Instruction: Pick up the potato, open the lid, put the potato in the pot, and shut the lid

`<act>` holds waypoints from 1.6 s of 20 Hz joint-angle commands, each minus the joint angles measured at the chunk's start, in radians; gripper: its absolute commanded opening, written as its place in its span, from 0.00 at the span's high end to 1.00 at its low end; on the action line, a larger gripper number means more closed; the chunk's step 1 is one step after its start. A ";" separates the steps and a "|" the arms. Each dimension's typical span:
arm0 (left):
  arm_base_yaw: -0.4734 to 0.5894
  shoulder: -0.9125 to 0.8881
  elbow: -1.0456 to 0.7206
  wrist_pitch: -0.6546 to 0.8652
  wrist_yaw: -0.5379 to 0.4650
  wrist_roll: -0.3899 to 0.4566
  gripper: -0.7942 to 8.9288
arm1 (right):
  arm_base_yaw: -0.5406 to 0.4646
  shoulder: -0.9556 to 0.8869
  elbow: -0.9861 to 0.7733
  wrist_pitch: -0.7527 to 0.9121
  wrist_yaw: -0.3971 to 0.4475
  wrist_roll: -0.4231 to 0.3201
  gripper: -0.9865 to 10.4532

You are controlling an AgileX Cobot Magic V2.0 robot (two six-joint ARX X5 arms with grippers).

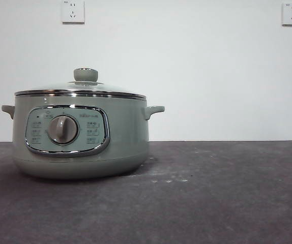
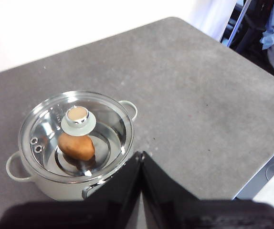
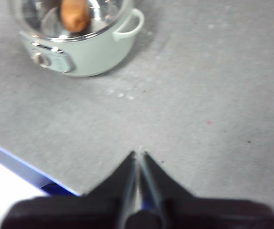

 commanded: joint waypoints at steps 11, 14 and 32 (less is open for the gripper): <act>0.184 0.013 -0.267 0.229 -0.006 0.253 0.92 | 0.001 0.006 -0.008 -0.023 0.011 0.011 0.91; 0.318 -0.232 -0.776 0.677 0.045 0.216 0.92 | 0.001 0.007 -0.008 -0.023 0.014 0.011 0.91; 0.531 -1.020 -1.839 1.154 -0.146 -0.028 0.92 | 0.001 0.026 -0.008 -0.023 0.018 0.011 0.91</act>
